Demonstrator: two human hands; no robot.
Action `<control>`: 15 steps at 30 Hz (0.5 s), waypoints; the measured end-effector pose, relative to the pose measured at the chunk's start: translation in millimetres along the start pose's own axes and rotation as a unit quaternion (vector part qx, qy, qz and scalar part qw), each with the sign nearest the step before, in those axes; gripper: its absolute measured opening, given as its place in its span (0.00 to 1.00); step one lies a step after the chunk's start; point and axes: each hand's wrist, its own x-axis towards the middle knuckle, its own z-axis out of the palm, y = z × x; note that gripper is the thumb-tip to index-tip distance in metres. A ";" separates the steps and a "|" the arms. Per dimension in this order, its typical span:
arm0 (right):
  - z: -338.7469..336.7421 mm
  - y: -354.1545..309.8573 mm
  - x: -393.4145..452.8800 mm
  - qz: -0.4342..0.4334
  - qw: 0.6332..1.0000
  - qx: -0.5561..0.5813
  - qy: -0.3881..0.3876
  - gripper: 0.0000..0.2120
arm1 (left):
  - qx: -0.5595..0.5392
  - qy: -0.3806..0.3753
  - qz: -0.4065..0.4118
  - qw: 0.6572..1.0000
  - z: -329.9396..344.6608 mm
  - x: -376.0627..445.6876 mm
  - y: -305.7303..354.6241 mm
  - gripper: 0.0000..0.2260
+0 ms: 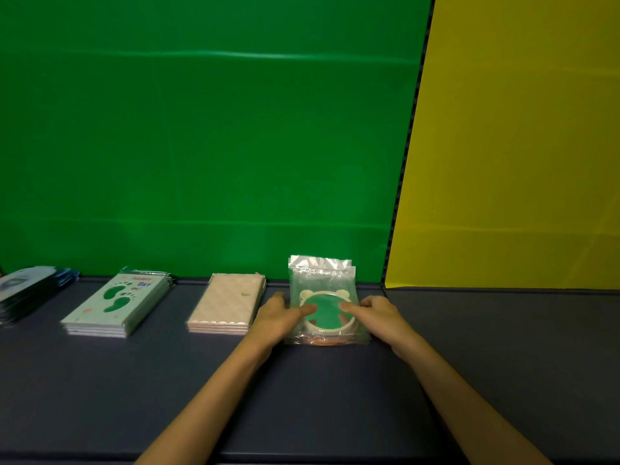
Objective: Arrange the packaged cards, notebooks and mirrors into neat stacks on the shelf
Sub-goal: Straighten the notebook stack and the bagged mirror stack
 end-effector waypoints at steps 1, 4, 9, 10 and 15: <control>-0.9 0.1 -2.5 -0.001 1.000 -0.002 -0.009 0.19 | 0.019 -0.004 0.000 1.000 0.9 -2.3 -0.1 0.21; -0.3 -2.1 -7.9 -0.007 1.000 -0.010 -0.026 0.13 | 0.036 -0.003 0.009 0.999 5.3 -7.5 1.5 0.18; 2.0 -3.3 -9.1 -0.007 1.000 0.002 -0.010 0.10 | 0.032 -0.006 0.015 0.999 7.1 -5.9 1.9 0.19; 2.3 -2.8 -8.9 -0.007 1.000 0.001 -0.010 0.10 | 0.029 -0.005 0.017 0.999 7.0 -6.7 1.9 0.19; -0.8 -4.9 -9.8 -0.020 0.999 -0.045 -0.021 0.11 | 0.052 0.008 0.022 0.998 8.2 -7.9 3.0 0.20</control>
